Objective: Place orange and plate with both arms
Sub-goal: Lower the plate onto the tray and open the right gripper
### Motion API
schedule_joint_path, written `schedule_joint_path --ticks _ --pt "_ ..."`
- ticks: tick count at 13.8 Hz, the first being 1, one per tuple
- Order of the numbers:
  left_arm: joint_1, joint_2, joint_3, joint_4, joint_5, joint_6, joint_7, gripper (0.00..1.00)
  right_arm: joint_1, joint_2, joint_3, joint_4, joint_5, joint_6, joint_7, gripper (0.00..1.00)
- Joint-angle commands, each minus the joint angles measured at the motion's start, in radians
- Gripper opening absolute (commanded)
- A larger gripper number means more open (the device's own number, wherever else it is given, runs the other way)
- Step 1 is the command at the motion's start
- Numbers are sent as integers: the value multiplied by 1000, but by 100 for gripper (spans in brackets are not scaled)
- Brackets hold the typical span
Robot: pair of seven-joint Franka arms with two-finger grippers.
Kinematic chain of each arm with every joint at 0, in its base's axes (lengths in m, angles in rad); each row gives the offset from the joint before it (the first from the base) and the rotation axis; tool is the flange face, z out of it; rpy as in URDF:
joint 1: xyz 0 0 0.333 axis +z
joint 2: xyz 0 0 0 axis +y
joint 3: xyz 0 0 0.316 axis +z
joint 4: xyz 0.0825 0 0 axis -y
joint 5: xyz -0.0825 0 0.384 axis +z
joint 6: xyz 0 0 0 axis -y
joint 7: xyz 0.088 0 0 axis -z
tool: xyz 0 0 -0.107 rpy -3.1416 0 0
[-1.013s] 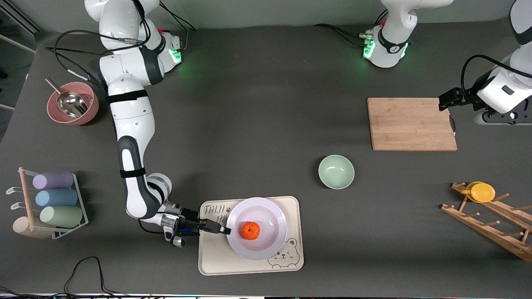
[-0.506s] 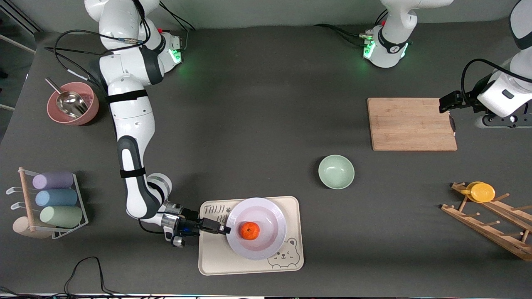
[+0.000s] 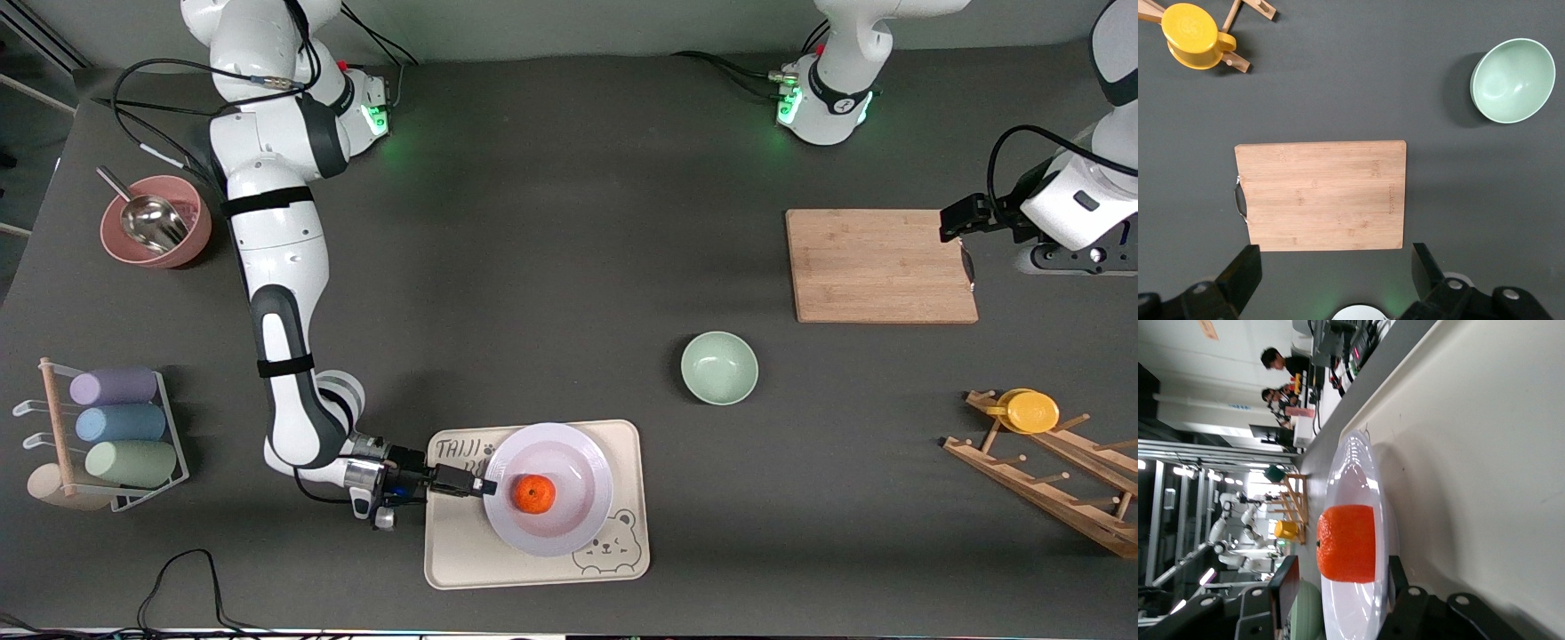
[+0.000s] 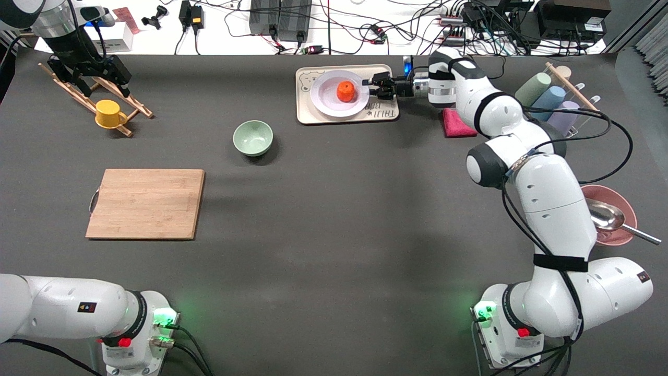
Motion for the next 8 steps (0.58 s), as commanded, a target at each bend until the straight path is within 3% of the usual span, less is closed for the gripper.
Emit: schedule_joint_path --ticks 1,5,8 --pt "3 6 0 16 4 -4 21 100 5 -39 -28 -4 -112 16 49 61" --pt "3 6 0 16 4 -1 21 100 5 -65 -37 -6 -262 17 70 61" --pt "3 6 0 16 4 -1 21 100 5 -132 -40 -7 -530 16 211 61"
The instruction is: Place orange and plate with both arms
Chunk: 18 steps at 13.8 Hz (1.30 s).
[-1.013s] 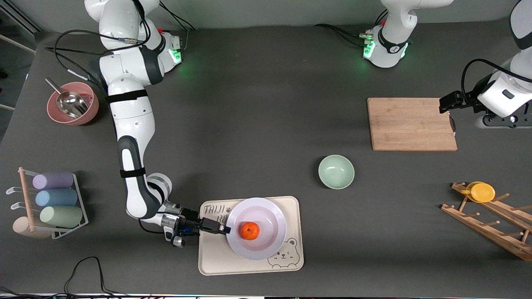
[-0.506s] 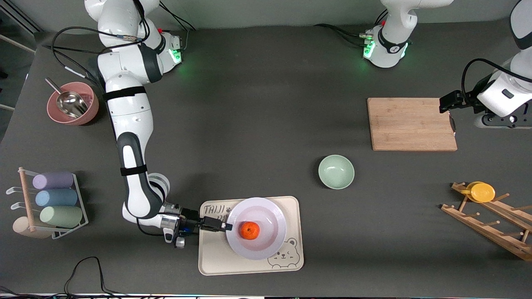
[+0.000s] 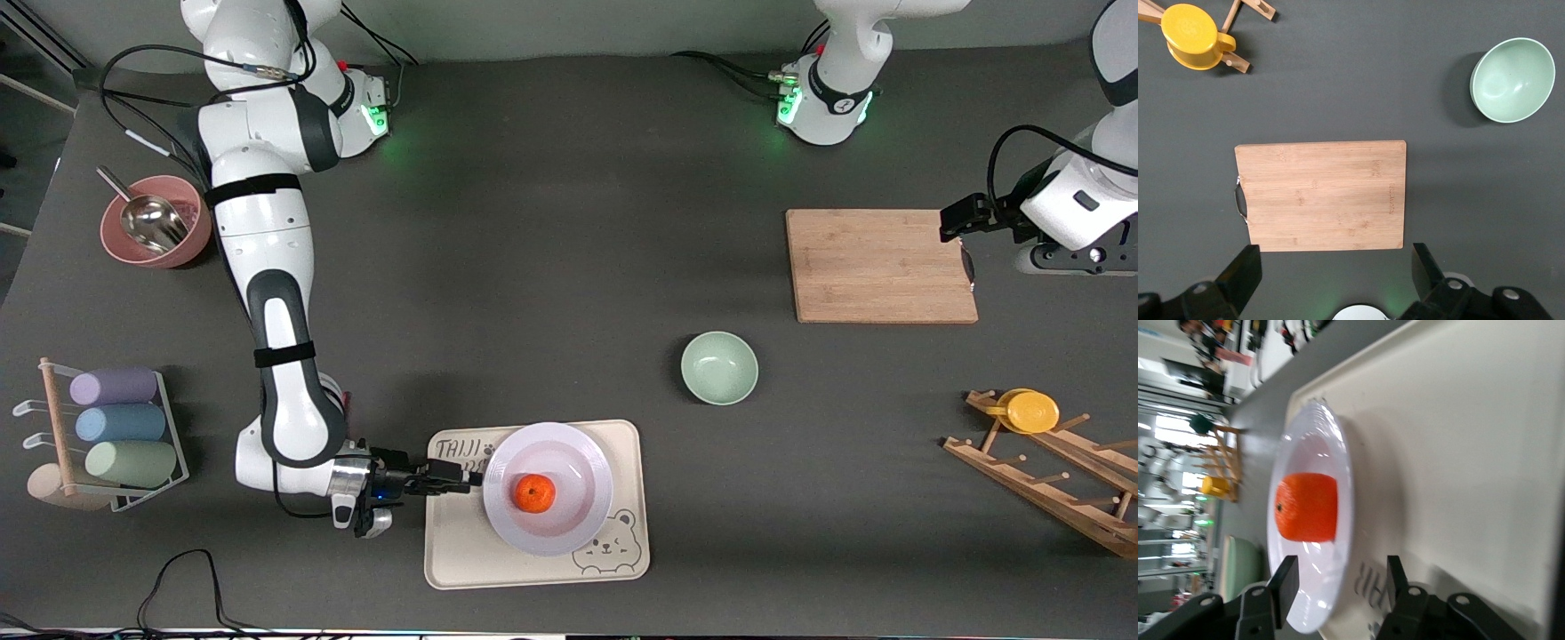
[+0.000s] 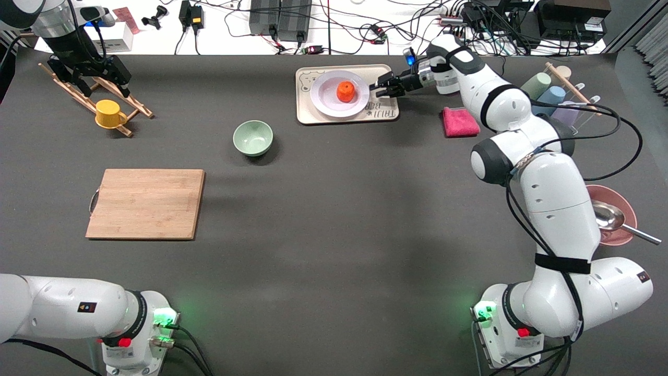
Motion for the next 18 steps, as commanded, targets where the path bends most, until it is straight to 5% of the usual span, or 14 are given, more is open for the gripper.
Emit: schedule_joint_path --ticks 1,3,6,7,13,16,18 --pt "3 6 0 16 4 -1 19 100 7 -101 -6 -15 -268 0 163 62" --pt "4 6 2 16 4 2 22 100 7 -167 -1 -26 -468 -15 220 71" --pt "3 6 0 16 4 4 19 100 -5 -288 -3 -113 -655 -78 220 87" --pt "3 6 0 16 4 5 22 100 -10 -350 -3 -172 -723 -78 221 100" --pt "3 7 0 16 4 7 22 100 -70 -760 5 -464 -1072 -130 338 100" --pt "3 7 0 14 4 7 19 100 -90 -912 10 -523 -1177 -248 424 100" --pt "3 7 0 16 4 8 19 100 -145 -998 69 -556 -1254 -297 432 100"
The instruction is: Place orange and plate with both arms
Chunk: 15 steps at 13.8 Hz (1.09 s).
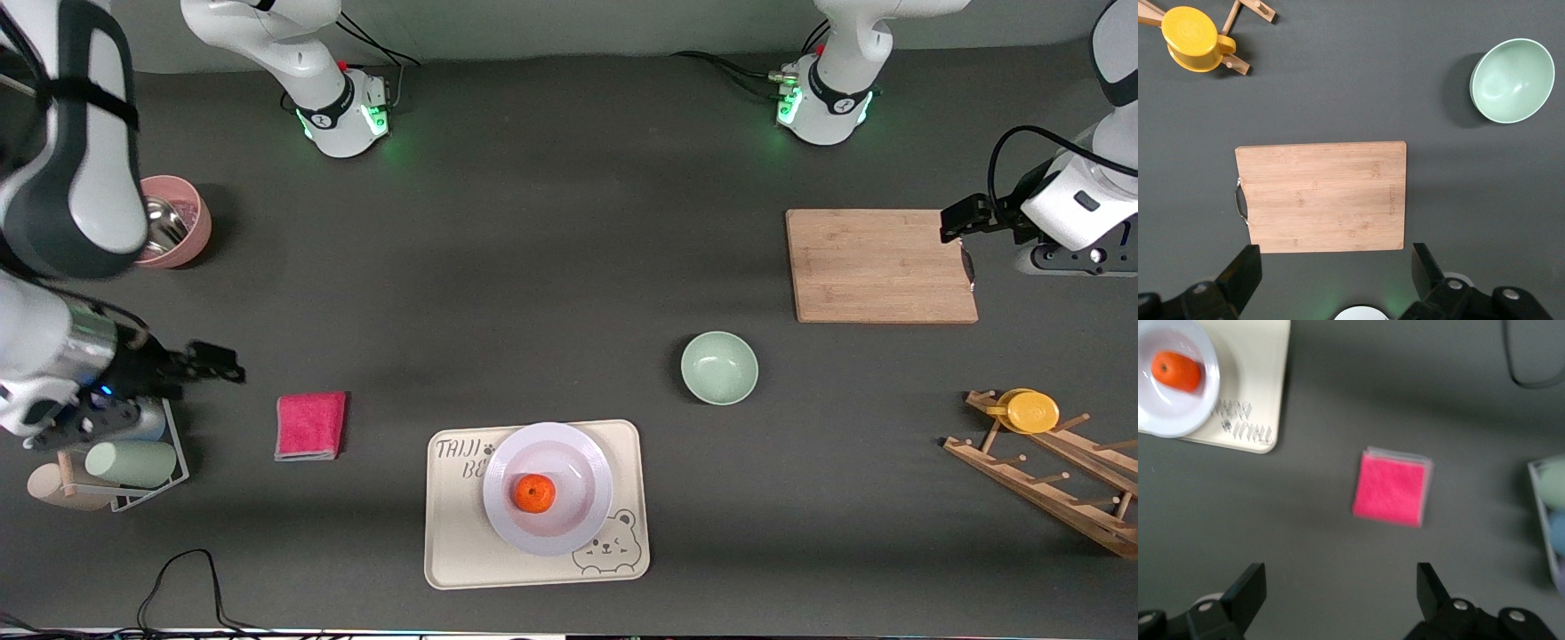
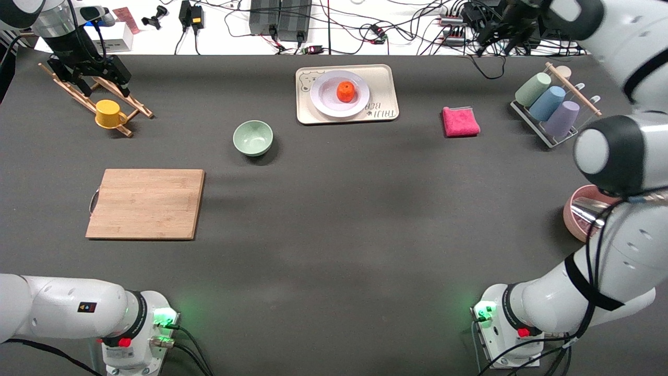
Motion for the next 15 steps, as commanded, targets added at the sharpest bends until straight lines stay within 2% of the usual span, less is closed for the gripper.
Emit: schedule_joint_path --ticks 1,4,7,15 --pt "2 6 0 14 4 5 17 100 -71 -153 94 -130 -104 -19 62 100" --pt "2 10 0 22 5 6 17 100 -139 -243 159 -186 -153 -47 105 100" --pt "2 21 0 33 7 3 12 100 -133 -266 157 -192 -178 -84 141 100" --pt "-2 29 -4 96 7 -26 -9 100 -133 -280 151 -192 -178 -101 165 100"
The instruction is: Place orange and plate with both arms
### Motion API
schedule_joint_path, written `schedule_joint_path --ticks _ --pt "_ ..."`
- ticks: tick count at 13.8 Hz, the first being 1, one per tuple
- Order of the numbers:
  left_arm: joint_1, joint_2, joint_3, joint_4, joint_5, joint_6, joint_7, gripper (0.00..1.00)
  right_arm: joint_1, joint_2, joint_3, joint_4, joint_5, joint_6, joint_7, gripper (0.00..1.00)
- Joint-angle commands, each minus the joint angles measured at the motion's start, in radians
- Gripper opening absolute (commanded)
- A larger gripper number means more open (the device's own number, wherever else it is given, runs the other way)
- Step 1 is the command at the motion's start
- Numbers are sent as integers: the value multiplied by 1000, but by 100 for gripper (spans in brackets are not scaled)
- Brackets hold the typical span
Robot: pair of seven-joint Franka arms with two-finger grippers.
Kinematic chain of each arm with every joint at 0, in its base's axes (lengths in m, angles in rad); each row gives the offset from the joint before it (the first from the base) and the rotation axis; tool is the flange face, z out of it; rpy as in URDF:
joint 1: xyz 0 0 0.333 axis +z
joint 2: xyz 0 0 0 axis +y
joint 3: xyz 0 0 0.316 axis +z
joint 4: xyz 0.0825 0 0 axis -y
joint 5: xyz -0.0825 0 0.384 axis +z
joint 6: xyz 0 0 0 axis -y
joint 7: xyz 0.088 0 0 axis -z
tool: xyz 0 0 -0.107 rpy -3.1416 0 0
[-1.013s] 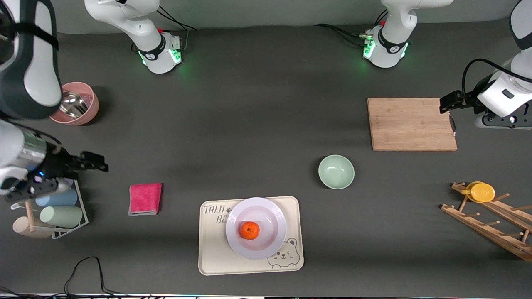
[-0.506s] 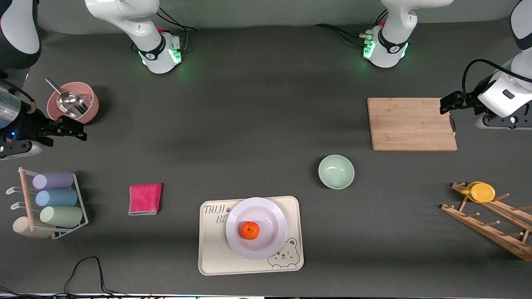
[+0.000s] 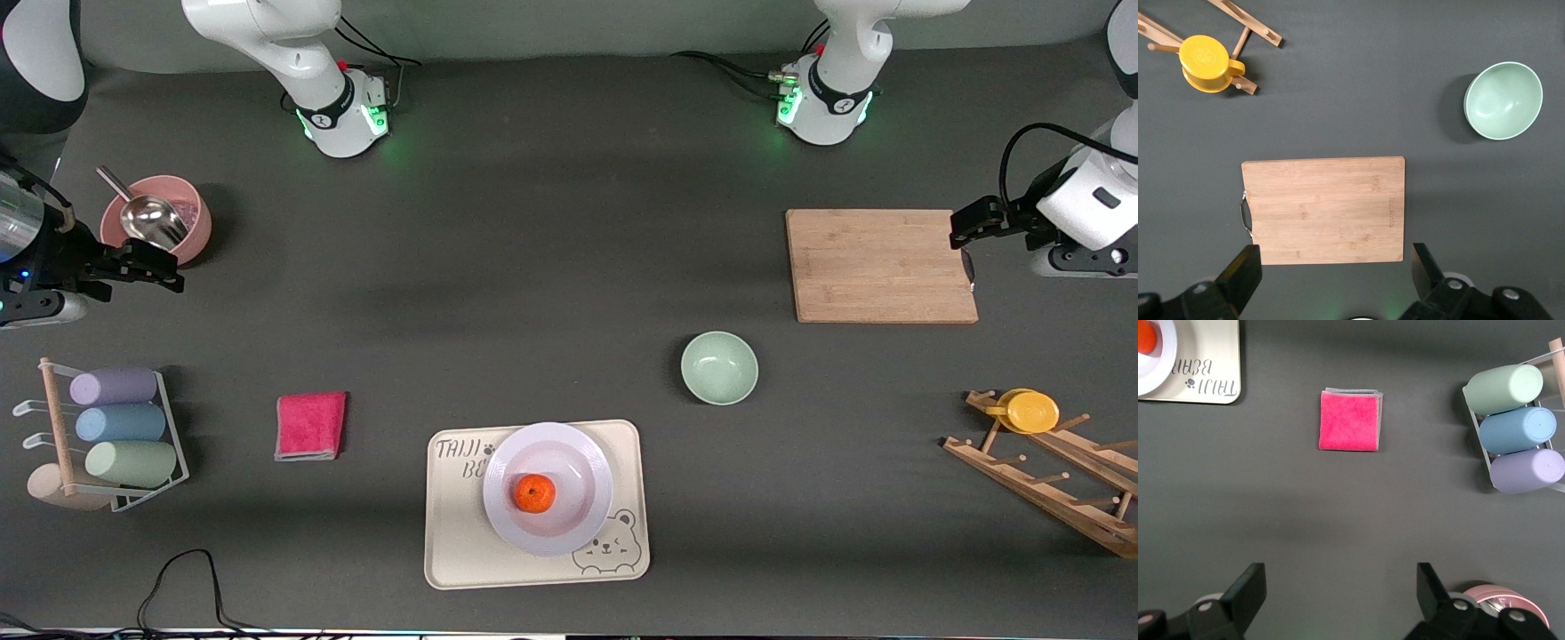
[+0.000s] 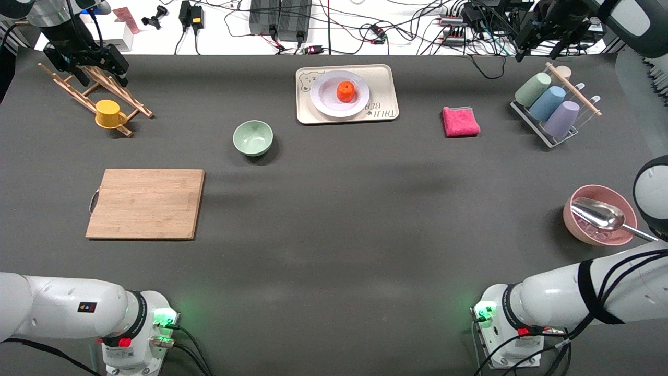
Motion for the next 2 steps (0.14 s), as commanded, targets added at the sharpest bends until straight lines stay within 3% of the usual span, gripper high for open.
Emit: schedule_joint_path --ticks 1,2 --pt "-1 13 -1 38 7 -30 -9 100 -4 -29 7 -21 -23 -15 30 100" --pt "2 13 -1 41 7 -34 -6 100 -4 -29 7 -21 -23 -15 30 100"
